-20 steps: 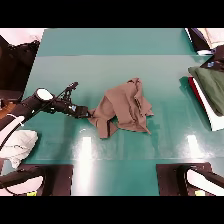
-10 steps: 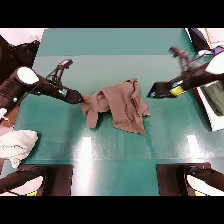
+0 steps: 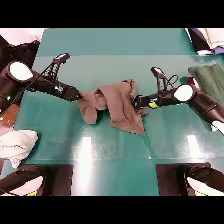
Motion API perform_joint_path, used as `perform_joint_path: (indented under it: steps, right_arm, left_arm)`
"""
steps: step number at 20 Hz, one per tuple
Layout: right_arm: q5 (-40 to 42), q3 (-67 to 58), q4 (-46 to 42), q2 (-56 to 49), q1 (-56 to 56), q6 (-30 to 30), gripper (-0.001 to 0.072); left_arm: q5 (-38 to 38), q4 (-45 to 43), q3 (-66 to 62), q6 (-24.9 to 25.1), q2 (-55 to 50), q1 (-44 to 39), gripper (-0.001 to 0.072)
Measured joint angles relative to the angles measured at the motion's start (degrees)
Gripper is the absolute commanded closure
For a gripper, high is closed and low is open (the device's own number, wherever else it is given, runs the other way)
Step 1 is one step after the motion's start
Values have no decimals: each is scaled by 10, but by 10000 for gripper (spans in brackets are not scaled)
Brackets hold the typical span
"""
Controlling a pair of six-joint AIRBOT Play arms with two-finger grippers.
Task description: Fold the shirts.
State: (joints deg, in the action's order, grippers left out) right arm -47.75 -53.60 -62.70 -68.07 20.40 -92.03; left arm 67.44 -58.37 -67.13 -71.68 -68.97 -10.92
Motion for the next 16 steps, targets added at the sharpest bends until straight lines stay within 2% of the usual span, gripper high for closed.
perform_joint_path:
  steps: [2, 3, 4, 7, 10, 16]
  right_arm:
    - [22, 7, 5, -13, 2, 0, 352]
    - [33, 9, 11, -21, 3, 0, 546]
    - [42, 10, 17, -28, 4, 0, 698]
    - [64, 12, 24, -24, 2, 2, 699]
    - [64, 3, 12, 25, -28, 5, 700]
    - [-26, -100, -13, 173, -176, 6, 700]
  left_arm:
    - [1, 0, 0, -2, 0, 0, 672]
    - [2, 1, 0, -3, 0, 0, 672]
    - [3, 1, 0, -3, 0, 0, 672]
    - [11, -2, -2, -5, 2, 0, 673]
    - [25, -44, -26, -16, 15, 0, 673]
    - [53, -167, -182, -32, 89, 0, 672]
